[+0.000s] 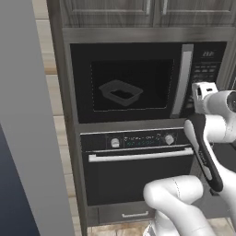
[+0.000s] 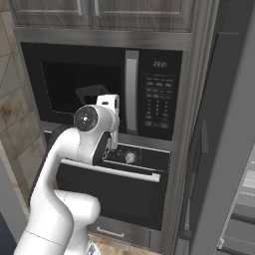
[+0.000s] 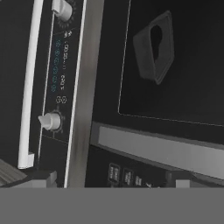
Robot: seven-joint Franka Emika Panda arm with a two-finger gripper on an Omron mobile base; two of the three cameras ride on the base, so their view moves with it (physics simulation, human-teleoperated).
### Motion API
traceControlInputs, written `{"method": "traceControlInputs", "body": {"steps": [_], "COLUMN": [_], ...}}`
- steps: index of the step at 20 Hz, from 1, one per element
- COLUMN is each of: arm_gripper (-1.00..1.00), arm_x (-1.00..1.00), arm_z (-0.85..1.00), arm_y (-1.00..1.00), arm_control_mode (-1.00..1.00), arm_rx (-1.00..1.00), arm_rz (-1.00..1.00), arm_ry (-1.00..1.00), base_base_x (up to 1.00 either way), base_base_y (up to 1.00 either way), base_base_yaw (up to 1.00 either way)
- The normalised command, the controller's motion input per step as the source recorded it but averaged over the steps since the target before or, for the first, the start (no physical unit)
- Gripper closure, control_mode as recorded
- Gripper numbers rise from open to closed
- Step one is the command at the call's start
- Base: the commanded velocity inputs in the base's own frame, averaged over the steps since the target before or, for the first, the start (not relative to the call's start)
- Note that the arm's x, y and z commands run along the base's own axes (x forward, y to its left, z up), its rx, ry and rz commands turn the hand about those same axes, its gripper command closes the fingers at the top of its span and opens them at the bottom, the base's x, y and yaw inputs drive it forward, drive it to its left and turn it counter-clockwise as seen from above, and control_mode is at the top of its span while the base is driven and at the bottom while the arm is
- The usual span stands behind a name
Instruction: Place the tupperware containing the steak and eggplant meal in the microwave. Close the microwave door and press the start button to reheat the meal.
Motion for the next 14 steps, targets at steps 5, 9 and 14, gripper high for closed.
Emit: {"method": "traceControlInputs", "body": {"steps": [5,9,14], "arm_gripper": [-1.00,-1.00,1.00], "arm_x": [-0.08,-0.07,0.00], "arm_z": [0.00,-0.01,-0.11], "arm_y": [-0.40,-0.41,-0.10], "arm_control_mode": [-1.00,-1.00,-1.00], "arm_rx": [0.00,0.00,0.00], "arm_rz": [0.00,0.00,0.00], "arm_ry": [0.00,0.00,0.00], "base_base_x": [0.00,0.00,0.00], "base_base_y": [0.00,0.00,0.00], "base_base_yaw": [0.00,0.00,0.00]}}
